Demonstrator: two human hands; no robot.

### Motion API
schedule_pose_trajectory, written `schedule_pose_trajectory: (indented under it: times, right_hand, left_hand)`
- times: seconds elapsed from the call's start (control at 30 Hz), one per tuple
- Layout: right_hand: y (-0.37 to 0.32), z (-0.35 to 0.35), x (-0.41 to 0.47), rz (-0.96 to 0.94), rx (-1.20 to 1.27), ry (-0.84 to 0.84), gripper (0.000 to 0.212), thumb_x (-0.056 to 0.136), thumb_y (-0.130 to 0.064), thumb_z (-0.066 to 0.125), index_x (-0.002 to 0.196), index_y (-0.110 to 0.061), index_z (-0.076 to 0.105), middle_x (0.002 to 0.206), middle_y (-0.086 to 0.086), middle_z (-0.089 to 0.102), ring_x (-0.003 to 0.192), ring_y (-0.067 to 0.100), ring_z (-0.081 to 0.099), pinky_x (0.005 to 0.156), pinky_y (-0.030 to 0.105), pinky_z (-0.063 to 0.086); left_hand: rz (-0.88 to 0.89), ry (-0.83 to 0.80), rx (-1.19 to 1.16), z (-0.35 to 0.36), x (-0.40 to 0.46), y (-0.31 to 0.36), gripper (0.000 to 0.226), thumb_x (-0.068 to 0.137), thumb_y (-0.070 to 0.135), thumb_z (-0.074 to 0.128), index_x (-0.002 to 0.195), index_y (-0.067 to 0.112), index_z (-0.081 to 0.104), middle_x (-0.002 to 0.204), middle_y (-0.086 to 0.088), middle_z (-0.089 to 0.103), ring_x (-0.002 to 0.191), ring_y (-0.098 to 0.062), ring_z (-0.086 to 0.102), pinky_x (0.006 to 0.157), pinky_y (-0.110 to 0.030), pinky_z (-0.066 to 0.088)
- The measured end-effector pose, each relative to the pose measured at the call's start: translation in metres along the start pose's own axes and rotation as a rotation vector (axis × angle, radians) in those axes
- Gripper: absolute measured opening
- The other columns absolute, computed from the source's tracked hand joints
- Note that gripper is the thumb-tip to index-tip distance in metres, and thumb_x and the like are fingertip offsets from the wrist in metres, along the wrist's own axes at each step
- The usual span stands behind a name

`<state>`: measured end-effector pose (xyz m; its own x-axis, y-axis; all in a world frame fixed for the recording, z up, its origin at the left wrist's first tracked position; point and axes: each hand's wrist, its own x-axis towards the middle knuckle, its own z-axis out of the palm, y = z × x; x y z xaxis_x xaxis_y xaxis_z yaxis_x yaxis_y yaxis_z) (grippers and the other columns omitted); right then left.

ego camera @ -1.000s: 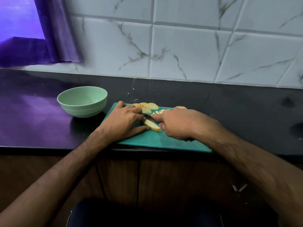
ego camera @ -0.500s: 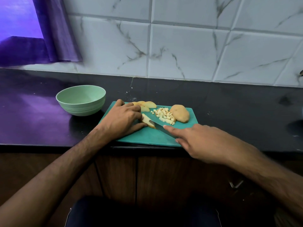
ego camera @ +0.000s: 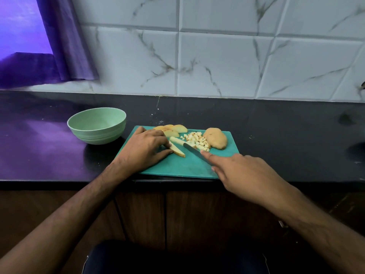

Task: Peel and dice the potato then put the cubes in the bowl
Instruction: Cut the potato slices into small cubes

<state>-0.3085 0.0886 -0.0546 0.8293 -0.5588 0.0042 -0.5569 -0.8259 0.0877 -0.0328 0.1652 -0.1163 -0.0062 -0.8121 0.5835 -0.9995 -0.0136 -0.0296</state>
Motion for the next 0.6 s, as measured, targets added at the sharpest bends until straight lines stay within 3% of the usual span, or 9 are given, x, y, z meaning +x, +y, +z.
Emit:
schedule_pose_trajectory:
  times: [0.13,0.2,0.3,0.4,0.6]
  right_hand:
    - [-0.007,-0.008,0.015,-0.005,0.089,-0.003,0.050,0.110,-0.045,0.025,0.155,-0.057,0.009,0.078,-0.013,0.037,0.066,0.004,0.039,0.072,0.035,0.046]
    - [-0.011,-0.010,0.020,-0.031,0.109,0.003,0.049,0.109,-0.046,0.026,0.154,-0.059,0.010,0.085,-0.011,0.044,0.071,0.007,0.044,0.073,0.036,0.048]
    - [-0.017,-0.009,0.025,-0.041,0.086,0.008,0.049,0.109,-0.046,0.027,0.154,-0.059,0.012,0.104,-0.006,0.056,0.078,0.009,0.046,0.071,0.037,0.045]
    - [-0.022,-0.009,0.027,-0.044,0.053,-0.015,0.049,0.110,-0.045,0.025,0.156,-0.056,0.012,0.083,-0.012,0.036,0.067,0.004,0.035,0.067,0.035,0.040]
    - [-0.028,-0.006,0.031,-0.069,0.010,0.015,0.051,0.110,-0.038,0.025,0.159,-0.048,0.013,0.095,-0.005,0.046,0.065,0.006,0.034,0.051,0.029,0.027]
  left_hand:
    - [0.000,0.048,0.032,-0.001,-0.002,0.002,0.036,0.090,0.055,0.047,0.086,0.030,0.072,0.090,0.012,0.069,0.089,-0.014,0.066,0.076,-0.042,0.043]
    - [0.020,0.053,0.047,-0.003,-0.001,0.004,0.034,0.091,0.054,0.048,0.084,0.029,0.071,0.086,0.012,0.068,0.085,-0.015,0.065,0.074,-0.039,0.040]
    - [0.036,0.056,0.058,-0.004,0.000,0.004,0.022,0.091,0.046,0.062,0.082,0.027,0.070,0.085,0.011,0.068,0.083,-0.017,0.065,0.072,-0.035,0.034]
    - [0.037,0.048,0.062,-0.006,0.000,0.005,0.016,0.089,0.040,0.073,0.082,0.026,0.070,0.086,0.011,0.069,0.083,-0.017,0.065,0.072,-0.033,0.032]
    - [0.041,0.038,0.037,-0.005,0.000,0.004,0.033,0.091,0.053,0.052,0.081,0.028,0.071,0.086,0.012,0.069,0.083,-0.015,0.066,0.071,-0.034,0.033]
